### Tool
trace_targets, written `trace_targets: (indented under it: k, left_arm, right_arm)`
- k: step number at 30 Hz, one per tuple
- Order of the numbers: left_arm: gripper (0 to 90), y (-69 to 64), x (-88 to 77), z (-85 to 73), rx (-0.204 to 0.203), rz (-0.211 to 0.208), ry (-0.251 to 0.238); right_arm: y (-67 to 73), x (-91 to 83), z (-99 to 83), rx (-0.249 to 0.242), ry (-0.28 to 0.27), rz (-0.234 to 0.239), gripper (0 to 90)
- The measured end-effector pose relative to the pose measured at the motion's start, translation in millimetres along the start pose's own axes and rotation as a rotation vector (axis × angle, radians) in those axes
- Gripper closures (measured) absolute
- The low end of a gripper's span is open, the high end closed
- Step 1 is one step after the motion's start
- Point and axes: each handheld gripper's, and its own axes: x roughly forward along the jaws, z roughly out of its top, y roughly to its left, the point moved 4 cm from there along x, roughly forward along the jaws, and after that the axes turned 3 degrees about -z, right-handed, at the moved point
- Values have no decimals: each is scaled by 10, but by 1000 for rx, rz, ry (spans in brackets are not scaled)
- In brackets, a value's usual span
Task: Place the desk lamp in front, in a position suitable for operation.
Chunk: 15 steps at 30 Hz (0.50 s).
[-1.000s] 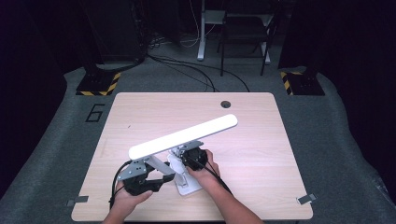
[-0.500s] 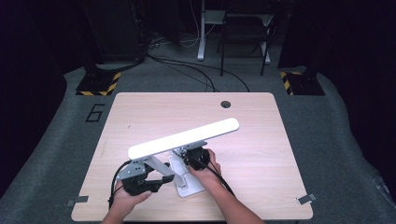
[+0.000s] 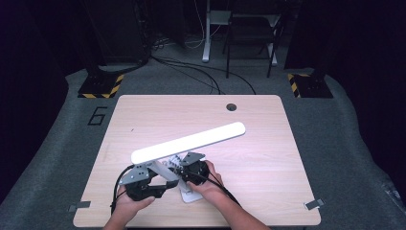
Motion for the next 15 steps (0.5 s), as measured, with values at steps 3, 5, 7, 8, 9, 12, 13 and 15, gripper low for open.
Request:
trace_targets:
  k: [3, 5, 7, 8, 9, 12, 13, 15]
  left_arm:
    - [527, 2, -4, -3, 3, -1, 1]
    - [527, 2, -5, -5, 2, -1, 0]
    - [527, 1, -4, -4, 3, -2, 0]
    - [527, 2, -4, -5, 4, -2, 0]
    - [527, 2, -4, -5, 3, -2, -1]
    - [527, 2, -3, -5, 3, -4, -2]
    - [527, 3, -3, -5, 3, -4, -2]
    - [527, 3, -3, -6, 3, -4, -3]
  right_arm:
    - [-29, 20, -7, -21, -1, -33, 727]
    - [-69, 29, -12, -7, 0, -51, 728]
    - [-152, 42, -29, 28, 5, -63, 728]
    - [-186, 46, -31, 34, 3, -61, 729]
    - [-211, 50, -33, 59, 1, -62, 729]
    - [-281, 60, -35, 79, 4, -80, 729]
    - [-314, 74, -41, 77, 20, -110, 730]
    - [-324, 80, -42, 74, 20, -118, 729]
